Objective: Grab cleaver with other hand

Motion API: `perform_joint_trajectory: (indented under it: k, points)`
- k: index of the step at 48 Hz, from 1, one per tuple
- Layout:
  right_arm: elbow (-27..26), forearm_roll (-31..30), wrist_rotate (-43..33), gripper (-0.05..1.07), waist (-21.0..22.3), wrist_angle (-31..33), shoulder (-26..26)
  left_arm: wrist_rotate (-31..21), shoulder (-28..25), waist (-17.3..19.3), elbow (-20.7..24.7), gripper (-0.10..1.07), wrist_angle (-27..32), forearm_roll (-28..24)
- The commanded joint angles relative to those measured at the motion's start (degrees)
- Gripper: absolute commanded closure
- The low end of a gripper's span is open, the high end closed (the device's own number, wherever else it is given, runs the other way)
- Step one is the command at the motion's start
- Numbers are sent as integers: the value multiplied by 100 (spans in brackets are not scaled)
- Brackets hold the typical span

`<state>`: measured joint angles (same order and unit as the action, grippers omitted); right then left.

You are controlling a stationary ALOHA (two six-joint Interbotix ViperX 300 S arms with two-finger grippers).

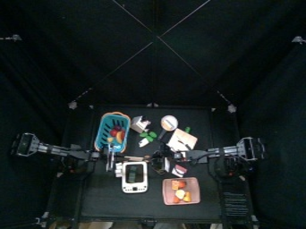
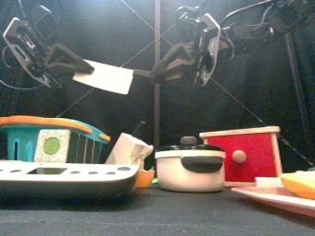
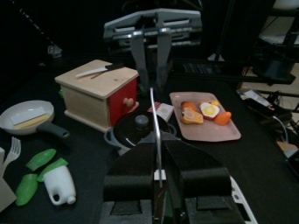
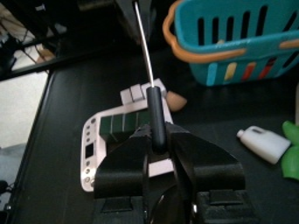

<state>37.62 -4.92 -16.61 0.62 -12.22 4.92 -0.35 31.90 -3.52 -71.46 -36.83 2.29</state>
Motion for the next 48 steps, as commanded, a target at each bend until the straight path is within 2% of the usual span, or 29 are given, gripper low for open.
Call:
perform_joint_trajectory:
  k: [1,6,22,48]
  points:
    - [-316,44,0,52,-35,-18,26,18,-18,-193,79,53,-44,0]
    - [-413,44,9,52,-158,35,-53,26,-26,-396,18,53,0,26]
    - [-492,70,0,52,-272,105,-53,26,-114,-571,-185,53,308,510]
    - [-466,35,9,52,-246,105,-141,53,-114,-554,-193,53,369,519]
